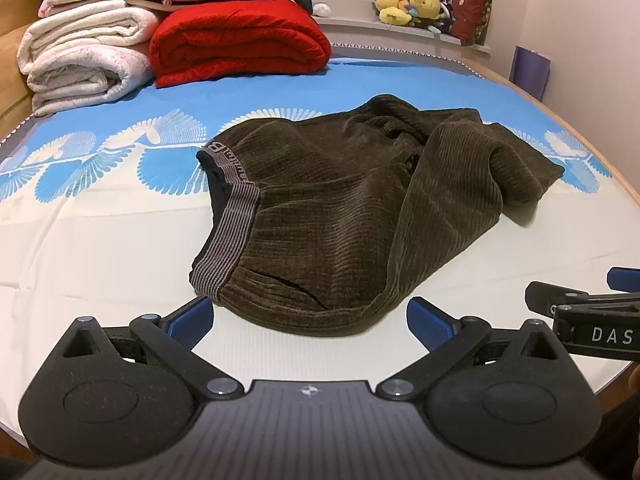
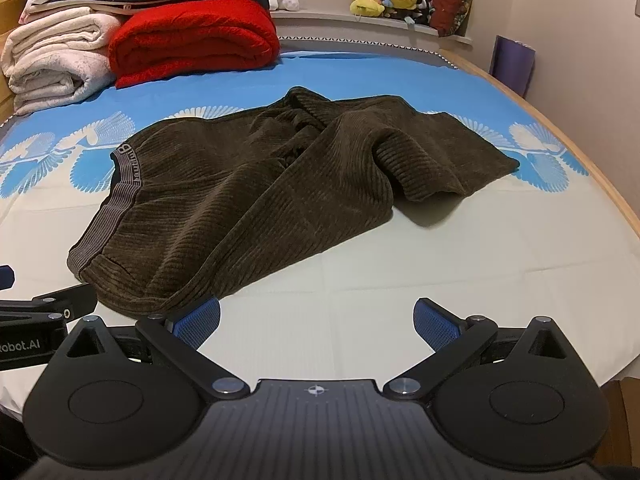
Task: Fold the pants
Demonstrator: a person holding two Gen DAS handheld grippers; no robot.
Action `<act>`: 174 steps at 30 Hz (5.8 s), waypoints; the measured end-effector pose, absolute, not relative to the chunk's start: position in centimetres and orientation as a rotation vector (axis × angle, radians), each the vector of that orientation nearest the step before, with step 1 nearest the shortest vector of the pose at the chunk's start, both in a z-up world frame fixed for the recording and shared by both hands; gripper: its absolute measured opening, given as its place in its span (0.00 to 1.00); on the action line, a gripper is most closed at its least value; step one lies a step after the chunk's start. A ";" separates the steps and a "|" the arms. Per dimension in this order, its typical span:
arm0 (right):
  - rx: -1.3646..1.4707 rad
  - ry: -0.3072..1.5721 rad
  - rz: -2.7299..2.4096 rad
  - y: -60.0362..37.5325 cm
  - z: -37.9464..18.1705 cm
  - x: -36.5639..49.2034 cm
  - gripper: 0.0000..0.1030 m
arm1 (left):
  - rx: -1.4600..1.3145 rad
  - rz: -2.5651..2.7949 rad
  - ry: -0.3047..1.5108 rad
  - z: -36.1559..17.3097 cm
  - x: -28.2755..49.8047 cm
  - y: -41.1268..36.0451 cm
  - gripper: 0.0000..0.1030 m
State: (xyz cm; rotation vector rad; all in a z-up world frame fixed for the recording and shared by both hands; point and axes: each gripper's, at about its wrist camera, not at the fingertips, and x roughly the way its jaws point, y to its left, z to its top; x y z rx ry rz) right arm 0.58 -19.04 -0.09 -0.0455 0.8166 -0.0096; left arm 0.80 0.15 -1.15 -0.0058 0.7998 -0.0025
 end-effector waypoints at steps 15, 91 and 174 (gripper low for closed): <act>-0.069 0.869 -0.009 -18.7 -0.7 1.0 0.99 | -0.015 -0.001 0.827 -1.6 1.0 0.3 1.00; 0.161 1.017 0.086 -19.0 -8.0 23.4 0.37 | -0.369 0.018 1.101 -9.2 21.3 15.1 0.75; 0.151 1.246 0.293 -27.1 -4.9 21.2 0.00 | -0.369 0.250 1.144 -8.0 13.8 24.8 0.28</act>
